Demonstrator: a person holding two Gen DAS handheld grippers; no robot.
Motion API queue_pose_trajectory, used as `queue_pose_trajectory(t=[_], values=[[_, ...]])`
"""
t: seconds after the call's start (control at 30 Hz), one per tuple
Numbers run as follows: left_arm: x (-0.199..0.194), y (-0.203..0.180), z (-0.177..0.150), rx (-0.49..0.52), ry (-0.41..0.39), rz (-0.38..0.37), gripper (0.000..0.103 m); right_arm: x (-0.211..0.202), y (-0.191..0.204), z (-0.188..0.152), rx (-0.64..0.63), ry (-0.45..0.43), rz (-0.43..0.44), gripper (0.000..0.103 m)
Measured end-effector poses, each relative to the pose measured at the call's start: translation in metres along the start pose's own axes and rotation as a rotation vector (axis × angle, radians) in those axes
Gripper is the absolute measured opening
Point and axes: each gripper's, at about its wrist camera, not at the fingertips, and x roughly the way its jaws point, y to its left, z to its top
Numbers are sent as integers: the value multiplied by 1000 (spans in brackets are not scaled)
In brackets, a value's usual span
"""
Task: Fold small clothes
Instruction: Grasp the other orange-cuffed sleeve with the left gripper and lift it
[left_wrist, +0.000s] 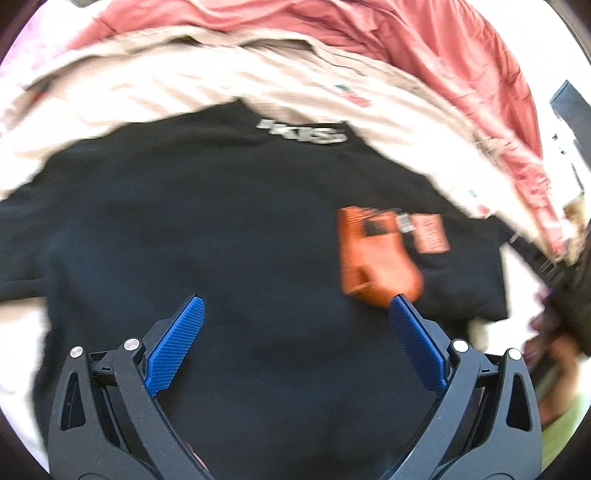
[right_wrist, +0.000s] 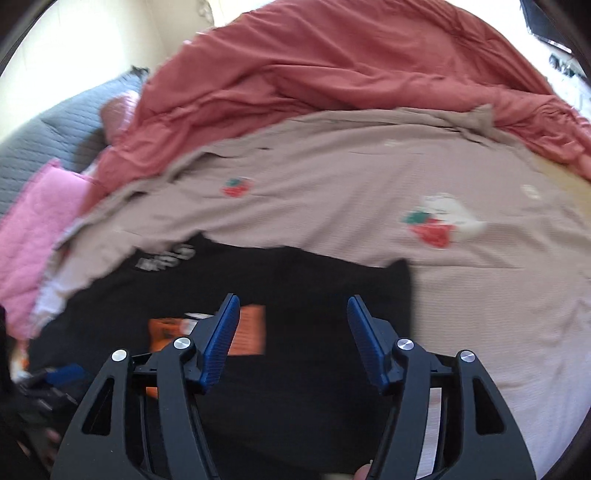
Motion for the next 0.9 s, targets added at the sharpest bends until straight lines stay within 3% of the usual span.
queue_pose_trajectory(t=[0.03,0.1,0.17,0.27,0.33,0.37,0.4,0.53,0.63,0.77,0.9], values=[[8,-9,6,-9,17,-40,94,2,-5,-2,6,5,-8,59],[22,-21,10,-17,51,-52,91,5,-18,-3,40,12,-6,59],[41,-31,14,-49,119,-97,71,5,-29,-5,64,14,-13,60],[59,-39,17,-114,149,-141,66,6,-32,-4,80,11,3,60],[62,-44,19,-118,134,-127,46,7,-32,-3,89,10,13,61],[63,-45,21,-126,123,-137,15,7,-32,-3,89,9,16,61],[64,-45,24,-140,117,-158,7,6,-32,-2,90,5,16,61],[51,-56,38,-104,64,-197,6,2,-36,1,105,-10,20,61],[21,-54,58,-68,-41,-218,6,-4,-37,3,109,-29,27,61],[-25,-28,78,-52,-193,-160,6,-6,-32,6,95,-40,36,61],[-50,13,78,-75,-253,-74,6,-1,-19,4,60,-23,56,61]])
